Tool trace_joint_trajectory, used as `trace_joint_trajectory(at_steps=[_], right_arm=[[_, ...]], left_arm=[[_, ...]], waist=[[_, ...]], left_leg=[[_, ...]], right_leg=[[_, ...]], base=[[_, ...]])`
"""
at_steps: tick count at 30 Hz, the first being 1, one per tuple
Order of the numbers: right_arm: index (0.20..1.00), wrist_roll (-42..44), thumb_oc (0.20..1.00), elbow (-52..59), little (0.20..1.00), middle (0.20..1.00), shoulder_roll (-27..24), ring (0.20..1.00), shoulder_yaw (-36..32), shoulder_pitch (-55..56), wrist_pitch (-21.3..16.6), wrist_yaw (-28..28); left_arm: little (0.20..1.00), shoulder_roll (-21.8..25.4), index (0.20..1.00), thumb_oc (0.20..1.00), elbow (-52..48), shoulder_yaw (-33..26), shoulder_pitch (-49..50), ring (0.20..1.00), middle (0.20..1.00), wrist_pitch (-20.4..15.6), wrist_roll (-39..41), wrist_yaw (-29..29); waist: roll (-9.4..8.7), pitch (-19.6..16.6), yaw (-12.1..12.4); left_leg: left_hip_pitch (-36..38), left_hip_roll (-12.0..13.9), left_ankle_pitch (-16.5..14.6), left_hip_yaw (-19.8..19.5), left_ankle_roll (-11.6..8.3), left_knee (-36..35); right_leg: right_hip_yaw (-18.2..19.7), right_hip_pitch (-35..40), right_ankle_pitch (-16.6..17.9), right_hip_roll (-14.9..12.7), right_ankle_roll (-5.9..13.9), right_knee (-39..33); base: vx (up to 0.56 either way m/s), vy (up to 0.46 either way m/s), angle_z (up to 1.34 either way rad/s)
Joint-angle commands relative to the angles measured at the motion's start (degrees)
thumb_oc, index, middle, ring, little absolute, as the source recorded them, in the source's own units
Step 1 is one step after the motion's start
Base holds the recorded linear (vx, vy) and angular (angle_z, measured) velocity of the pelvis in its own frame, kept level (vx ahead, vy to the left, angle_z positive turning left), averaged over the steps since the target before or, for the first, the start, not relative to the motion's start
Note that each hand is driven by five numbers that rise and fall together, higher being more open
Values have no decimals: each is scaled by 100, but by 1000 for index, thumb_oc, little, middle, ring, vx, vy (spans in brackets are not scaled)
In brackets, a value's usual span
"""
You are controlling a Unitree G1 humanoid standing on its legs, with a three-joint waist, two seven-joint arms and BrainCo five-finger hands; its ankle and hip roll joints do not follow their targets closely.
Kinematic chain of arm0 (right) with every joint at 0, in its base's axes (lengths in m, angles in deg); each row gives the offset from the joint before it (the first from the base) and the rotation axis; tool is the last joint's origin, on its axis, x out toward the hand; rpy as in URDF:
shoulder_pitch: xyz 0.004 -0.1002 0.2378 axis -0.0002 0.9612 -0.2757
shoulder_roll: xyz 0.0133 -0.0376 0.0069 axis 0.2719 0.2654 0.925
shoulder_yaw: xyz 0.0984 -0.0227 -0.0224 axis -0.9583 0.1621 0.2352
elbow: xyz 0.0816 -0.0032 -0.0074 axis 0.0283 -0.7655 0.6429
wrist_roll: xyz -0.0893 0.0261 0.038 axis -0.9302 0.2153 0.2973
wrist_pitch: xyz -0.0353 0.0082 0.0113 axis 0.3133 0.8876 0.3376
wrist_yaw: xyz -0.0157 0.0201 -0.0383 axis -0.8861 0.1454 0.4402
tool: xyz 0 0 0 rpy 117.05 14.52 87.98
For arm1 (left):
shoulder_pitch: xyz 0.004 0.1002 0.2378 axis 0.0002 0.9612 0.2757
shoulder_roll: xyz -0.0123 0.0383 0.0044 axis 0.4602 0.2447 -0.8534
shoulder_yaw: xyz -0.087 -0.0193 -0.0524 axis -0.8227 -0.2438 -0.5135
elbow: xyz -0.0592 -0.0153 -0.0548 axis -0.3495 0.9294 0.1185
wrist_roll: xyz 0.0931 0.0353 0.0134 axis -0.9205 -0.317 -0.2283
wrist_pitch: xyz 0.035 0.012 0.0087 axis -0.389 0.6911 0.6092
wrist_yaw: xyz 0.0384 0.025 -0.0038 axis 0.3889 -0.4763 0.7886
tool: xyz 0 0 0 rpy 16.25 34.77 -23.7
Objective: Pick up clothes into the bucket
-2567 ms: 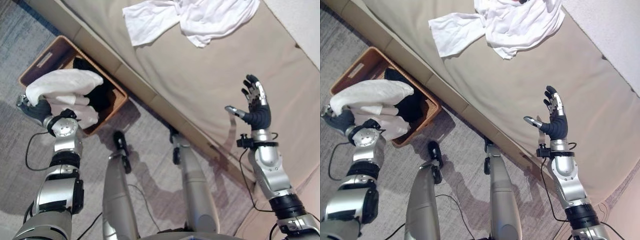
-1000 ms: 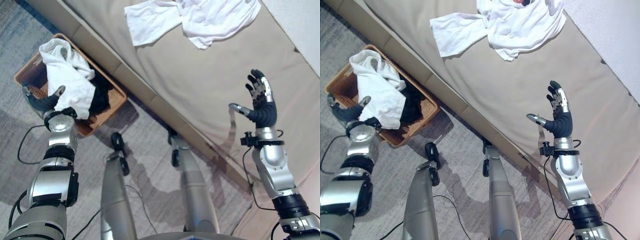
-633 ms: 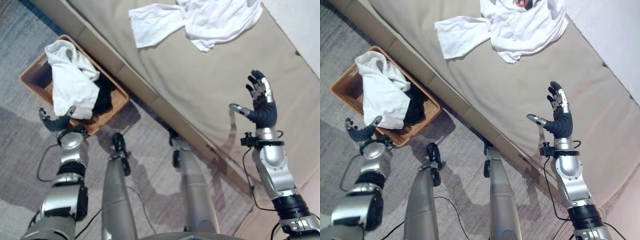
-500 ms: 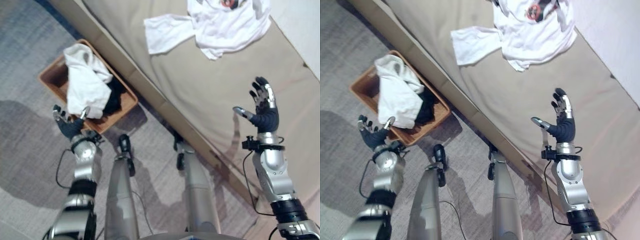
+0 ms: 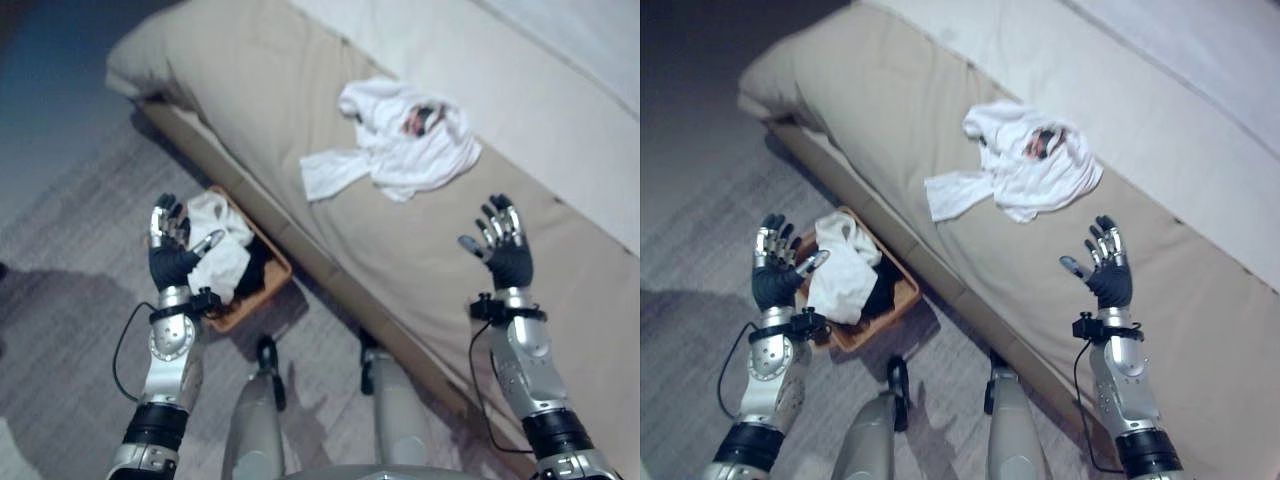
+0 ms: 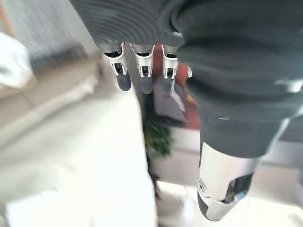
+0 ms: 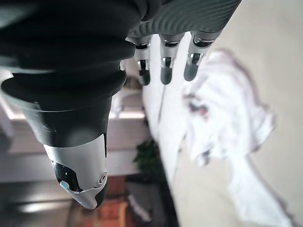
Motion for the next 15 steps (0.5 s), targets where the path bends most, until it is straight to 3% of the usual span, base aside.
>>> trace_joint_trajectory(at_steps=[1,7,15], right_arm=[[1000,-459,1000,76,1000,1000,-168,1000,-53,-157,-106,151],[1000,-1366,1000,-280,1000,1000,-169,1000,159,-328,187,463],[1000,-1001,1000,-492,1000,1000,61,1000,138,-321,215,377]], left_arm=[[1000,141,1000,1000,-314,30,-26,1000,1000,-232,-98,-239],[1000,106,1000,1000,-202,286,-29,1000,1000,-46,-402,-366],[1000,-64,1000,1000,-89,223,409,1000,1000,152,-412,-480]], waist=[[131,-417,-135],[157,-941,-208],[115,-1317,-170]], left_leg=[[16,-118,560,-203,9,-613],[934,-98,530,-87,-14,-940],[1543,-80,377,58,17,-1049]], right_leg=[[-182,246,577,-81,234,-352],[-185,1138,529,25,283,-681],[-135,1669,475,45,314,-824]], base=[[92,0,-10],[106,-3,-9],[89,27,-12]])
